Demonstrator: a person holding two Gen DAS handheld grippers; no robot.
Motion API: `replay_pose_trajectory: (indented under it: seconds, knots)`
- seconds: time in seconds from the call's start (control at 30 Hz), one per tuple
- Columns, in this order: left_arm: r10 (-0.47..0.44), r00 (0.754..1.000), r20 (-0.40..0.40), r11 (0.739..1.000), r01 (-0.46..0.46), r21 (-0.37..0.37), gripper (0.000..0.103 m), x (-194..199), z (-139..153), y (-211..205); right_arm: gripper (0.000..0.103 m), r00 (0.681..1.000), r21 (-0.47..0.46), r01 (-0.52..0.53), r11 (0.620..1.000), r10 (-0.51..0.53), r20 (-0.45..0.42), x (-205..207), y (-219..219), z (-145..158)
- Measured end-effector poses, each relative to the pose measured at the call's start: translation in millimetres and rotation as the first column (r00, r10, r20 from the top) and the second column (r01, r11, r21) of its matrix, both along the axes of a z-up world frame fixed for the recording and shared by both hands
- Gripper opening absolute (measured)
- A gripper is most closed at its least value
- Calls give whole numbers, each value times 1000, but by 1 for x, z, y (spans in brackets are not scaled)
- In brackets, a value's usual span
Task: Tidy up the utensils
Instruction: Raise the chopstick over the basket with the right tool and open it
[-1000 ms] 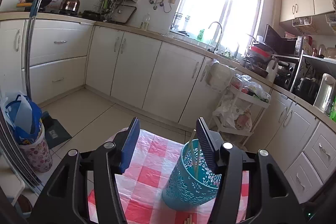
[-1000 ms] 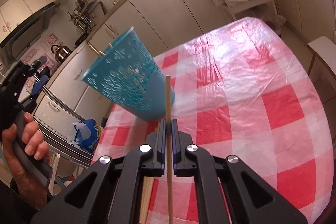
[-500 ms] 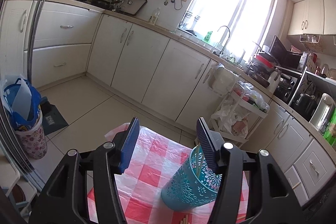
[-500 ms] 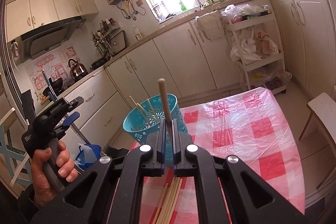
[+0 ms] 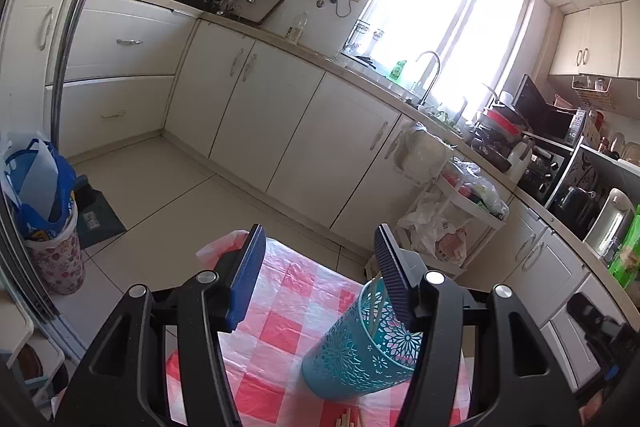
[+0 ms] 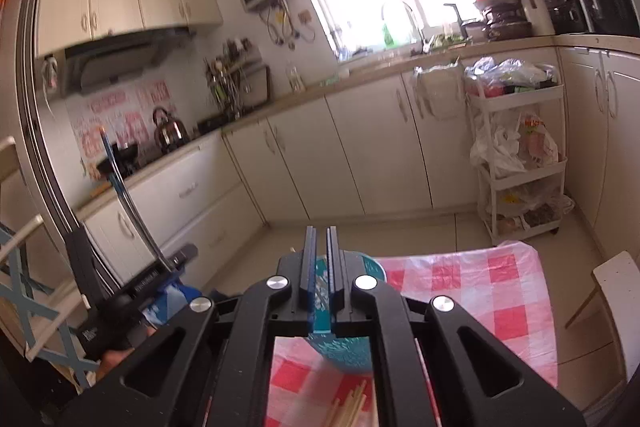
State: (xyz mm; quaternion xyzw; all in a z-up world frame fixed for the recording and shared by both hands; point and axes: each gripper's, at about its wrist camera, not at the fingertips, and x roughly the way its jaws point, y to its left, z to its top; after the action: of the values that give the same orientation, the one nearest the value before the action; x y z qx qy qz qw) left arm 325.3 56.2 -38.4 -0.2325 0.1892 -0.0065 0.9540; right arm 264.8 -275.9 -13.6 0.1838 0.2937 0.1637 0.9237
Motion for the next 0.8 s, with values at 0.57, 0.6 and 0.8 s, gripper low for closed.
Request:
replay_pose_trajectory:
  seconds: [0.57,0.6,0.8]
  knots:
    - [16,999,-39,998,-19,-65,54,4,-3,15,16,822,-181,-256,950,116,-558,-6,68,-214]
    - [16,999,-38,998,-19,-63,54,4,-2,15,16,824,-202,-265,943,113,-555,-4,70,-217]
    - [16,999,-40,998,-18,-63,55,5,-3,15,6,850,-289,-276,917,92,-518,-1,71,-220]
